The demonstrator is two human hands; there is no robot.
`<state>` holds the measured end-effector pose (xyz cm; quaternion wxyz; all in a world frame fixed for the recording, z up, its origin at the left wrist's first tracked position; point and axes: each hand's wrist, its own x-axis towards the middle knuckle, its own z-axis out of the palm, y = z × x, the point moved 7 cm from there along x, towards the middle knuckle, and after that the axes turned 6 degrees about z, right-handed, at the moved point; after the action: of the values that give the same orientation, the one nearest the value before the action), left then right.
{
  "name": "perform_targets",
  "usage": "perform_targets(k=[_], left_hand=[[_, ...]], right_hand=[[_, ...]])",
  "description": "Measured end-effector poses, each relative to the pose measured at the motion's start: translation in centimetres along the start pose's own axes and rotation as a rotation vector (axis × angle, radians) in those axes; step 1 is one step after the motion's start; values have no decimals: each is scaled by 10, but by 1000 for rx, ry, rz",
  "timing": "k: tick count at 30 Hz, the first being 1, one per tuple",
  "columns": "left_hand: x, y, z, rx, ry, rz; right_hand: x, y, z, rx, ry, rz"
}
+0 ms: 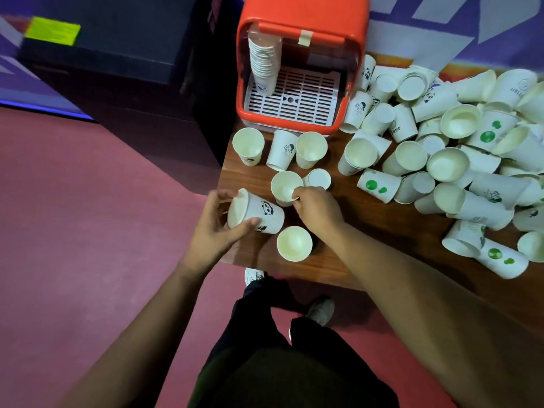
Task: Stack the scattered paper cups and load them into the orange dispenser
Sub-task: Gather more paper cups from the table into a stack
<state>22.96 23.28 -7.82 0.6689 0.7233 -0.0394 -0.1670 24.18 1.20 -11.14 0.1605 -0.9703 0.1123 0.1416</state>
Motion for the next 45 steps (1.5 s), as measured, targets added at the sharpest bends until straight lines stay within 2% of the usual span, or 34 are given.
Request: perform_targets(k=[2, 5, 7, 12, 14, 19, 21, 24, 27, 31, 38, 42, 45], left_hand=[[-8, 11, 11, 52, -90, 39], [-15, 21, 31, 303, -200, 153], [-16, 18, 49, 376, -281, 177], [-9, -16, 84, 638, -405, 250], [-7, -39, 92, 720, -445, 223], [-3, -66, 102, 695, -522, 92], [7, -62, 105, 661, -463, 69], [28, -53, 112, 588, -351, 20], [41, -57, 113, 568, -395, -32], [49, -62, 85, 704, -416, 21], [82, -39, 14, 750, 4, -11], [116, -19, 2, 640, 138, -75], [138, -6, 3, 607, 142, -42]], right_hand=[[-3, -6, -11, 115, 38, -34], [-18, -10, -44, 424, 103, -87], [-29, -4, -67, 532, 130, -68], [-51, 39, -89, 615, 286, 26], [-59, 57, -90, 652, 336, 65], [-70, 76, -92, 659, 324, 81], [-72, 76, -88, 690, 255, 95], [-76, 73, -92, 716, 265, 72], [-75, 66, -94, 727, 195, 45], [-73, 51, -83, 630, 44, 49], [-66, 15, -52, 290, 19, -127], [-58, 15, -29, 159, 31, -105], [-56, 17, -14, 122, -21, -68]])
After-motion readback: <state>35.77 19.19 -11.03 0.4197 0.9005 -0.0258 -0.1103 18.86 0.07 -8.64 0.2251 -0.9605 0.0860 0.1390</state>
